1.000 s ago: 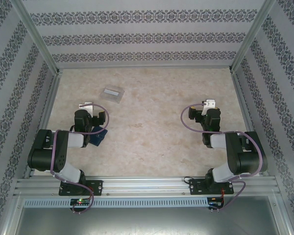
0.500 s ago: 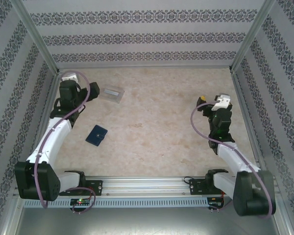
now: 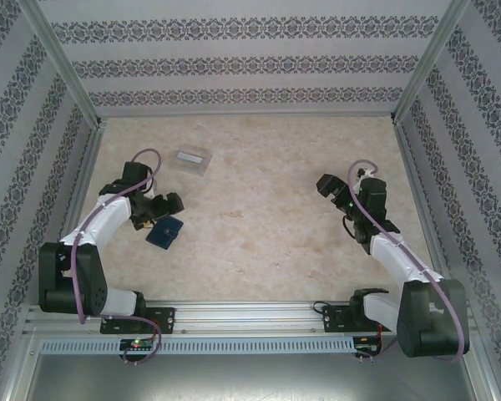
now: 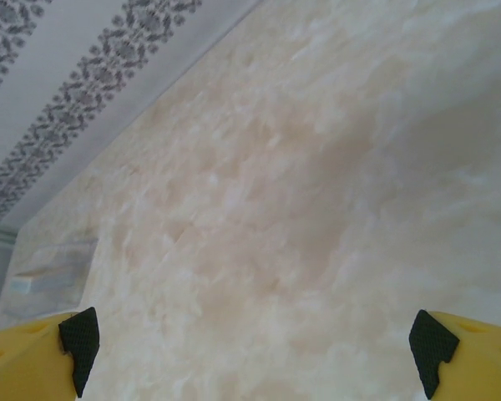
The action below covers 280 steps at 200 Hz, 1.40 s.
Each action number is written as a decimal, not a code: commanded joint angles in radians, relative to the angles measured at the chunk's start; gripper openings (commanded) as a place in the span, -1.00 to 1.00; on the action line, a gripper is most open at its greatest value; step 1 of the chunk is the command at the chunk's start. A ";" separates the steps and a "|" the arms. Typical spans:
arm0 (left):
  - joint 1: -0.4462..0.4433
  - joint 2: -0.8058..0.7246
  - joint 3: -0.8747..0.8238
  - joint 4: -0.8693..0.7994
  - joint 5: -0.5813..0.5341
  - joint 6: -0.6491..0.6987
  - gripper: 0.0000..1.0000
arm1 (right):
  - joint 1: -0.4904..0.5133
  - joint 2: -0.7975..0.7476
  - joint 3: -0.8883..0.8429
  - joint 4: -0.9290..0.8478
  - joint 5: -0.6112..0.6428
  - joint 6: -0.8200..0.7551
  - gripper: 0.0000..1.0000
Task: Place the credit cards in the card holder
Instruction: Move the card holder to the center of the table.
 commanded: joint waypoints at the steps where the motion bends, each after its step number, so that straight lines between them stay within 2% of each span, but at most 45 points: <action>1: 0.012 0.000 -0.058 -0.014 0.032 -0.049 0.99 | 0.102 -0.040 0.055 -0.066 0.018 -0.028 0.96; 12: 0.011 0.020 -0.069 0.002 0.057 -0.070 1.00 | 0.175 -0.061 0.078 -0.132 0.121 -0.075 0.97; 27: 0.010 0.039 -0.081 0.045 0.160 -0.108 0.85 | 0.246 -0.071 0.100 -0.179 0.211 -0.116 0.96; 35: 0.007 0.043 -0.104 0.095 0.230 -0.150 1.00 | 0.269 -0.075 0.103 -0.189 0.237 -0.115 0.96; 55: -0.018 0.045 -0.175 0.211 0.363 -0.272 0.99 | 0.297 -0.078 0.093 -0.184 0.267 -0.089 0.96; 92: -0.161 -0.020 -0.214 0.326 0.397 -0.485 0.99 | 0.299 -0.083 0.063 -0.147 0.289 -0.056 0.96; 124: -0.316 -0.038 -0.097 0.312 0.361 -0.588 0.99 | 0.308 -0.037 0.079 -0.164 0.289 -0.037 0.97; 147: -0.328 -0.015 0.029 0.215 0.386 -0.521 0.99 | 0.340 0.002 0.092 -0.172 0.304 -0.007 0.96; 159: -0.318 -0.014 0.108 0.109 0.359 -0.415 0.99 | 0.368 0.014 0.098 -0.164 0.305 0.000 0.97; 174: -0.305 -0.002 0.214 -0.080 0.241 -0.234 0.99 | 0.412 0.027 0.109 -0.157 0.307 -0.001 0.96; 184: -0.302 0.023 0.275 -0.200 0.110 -0.111 0.99 | 0.442 0.035 0.115 -0.155 0.304 -0.007 0.96; 193: -0.295 0.059 0.306 -0.282 0.016 -0.046 0.99 | 0.463 0.042 0.118 -0.155 0.305 -0.008 0.96; 203: -0.285 0.098 0.312 -0.321 -0.019 -0.002 0.99 | 0.483 0.043 0.116 -0.156 0.312 -0.001 0.96; 280: -0.282 0.179 0.092 -0.131 -0.013 0.003 0.99 | 0.523 -0.017 0.101 -0.219 0.361 0.014 0.97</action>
